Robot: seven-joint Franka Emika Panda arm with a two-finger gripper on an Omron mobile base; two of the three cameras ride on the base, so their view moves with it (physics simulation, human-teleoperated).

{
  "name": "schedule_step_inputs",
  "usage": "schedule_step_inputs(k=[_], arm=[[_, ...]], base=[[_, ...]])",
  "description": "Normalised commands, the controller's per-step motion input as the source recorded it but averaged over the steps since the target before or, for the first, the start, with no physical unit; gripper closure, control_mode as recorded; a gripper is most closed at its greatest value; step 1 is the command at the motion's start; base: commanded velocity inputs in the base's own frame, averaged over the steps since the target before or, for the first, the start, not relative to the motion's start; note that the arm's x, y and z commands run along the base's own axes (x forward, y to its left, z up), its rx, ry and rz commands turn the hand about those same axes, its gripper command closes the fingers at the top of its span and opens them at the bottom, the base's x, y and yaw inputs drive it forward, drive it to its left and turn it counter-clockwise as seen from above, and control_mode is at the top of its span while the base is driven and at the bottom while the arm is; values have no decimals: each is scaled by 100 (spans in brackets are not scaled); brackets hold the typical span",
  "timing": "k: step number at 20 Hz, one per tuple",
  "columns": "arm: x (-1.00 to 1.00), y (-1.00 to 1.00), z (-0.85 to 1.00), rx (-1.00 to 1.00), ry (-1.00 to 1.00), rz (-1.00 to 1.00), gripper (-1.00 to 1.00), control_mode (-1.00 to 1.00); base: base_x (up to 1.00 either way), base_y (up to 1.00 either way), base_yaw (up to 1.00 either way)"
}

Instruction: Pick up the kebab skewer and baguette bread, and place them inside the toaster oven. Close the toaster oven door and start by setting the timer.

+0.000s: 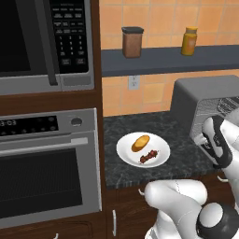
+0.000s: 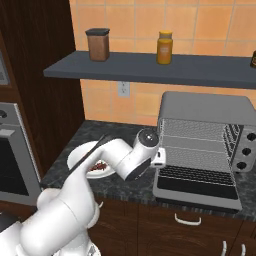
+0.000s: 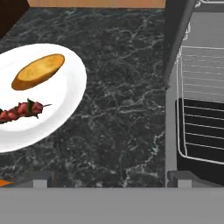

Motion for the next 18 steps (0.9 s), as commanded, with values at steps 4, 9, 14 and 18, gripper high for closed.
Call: schedule_step_inputs(k=[4, 9, 14, 18], arm=[[73, 100, -27, 7, 0, -22, -100, -100], [25, 100, -15, 10, 17, -29, -100, -100], [25, 97, -1, 2, 32, -23, -100, -100], [8, 65, -11, 0, 15, -12, -100, -100]], base=[[0, 0, 0], [0, 0, 0], [0, 0, 0], [0, 0, 0]])
